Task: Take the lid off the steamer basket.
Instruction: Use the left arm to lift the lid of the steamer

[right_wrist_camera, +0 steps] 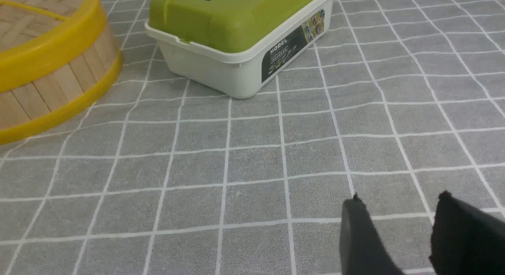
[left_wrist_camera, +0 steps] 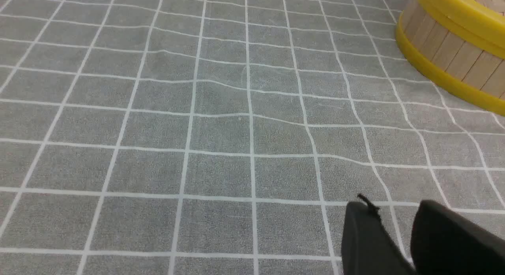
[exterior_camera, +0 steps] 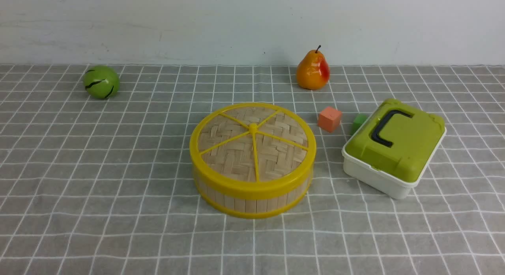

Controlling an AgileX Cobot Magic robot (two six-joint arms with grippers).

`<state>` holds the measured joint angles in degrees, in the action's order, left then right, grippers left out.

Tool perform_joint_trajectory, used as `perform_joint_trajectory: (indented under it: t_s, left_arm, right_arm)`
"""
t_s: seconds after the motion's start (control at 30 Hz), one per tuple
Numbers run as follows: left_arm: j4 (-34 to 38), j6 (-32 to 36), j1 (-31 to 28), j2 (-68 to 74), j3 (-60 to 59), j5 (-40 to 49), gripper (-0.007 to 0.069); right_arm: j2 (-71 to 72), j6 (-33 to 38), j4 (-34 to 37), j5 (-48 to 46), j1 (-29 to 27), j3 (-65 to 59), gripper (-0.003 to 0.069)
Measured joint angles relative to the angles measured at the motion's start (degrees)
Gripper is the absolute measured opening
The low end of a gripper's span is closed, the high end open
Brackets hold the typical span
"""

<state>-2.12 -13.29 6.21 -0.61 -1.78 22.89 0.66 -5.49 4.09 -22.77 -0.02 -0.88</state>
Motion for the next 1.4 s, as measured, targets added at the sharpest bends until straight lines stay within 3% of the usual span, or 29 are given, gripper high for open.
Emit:
perform_joint_trajectory:
  t_s: [1.13, 1.3, 1.4]
  left_arm:
    - [-0.16, 0.00, 0.00, 0.00, 0.00, -0.14, 0.0197]
    - [-0.94, 0.00, 0.00, 0.00, -0.05, -12.28, 0.0201]
    - [-1.51, 0.00, 0.00, 0.00, -0.05, -30.63, 0.0206]
  right_arm:
    - [0.00, 0.00, 0.00, 0.00, 0.00, 0.00, 0.0242]
    - [0.00, 0.00, 0.00, 0.00, 0.00, 0.00, 0.0242]
    - [0.00, 0.00, 0.00, 0.00, 0.00, 0.00, 0.0240]
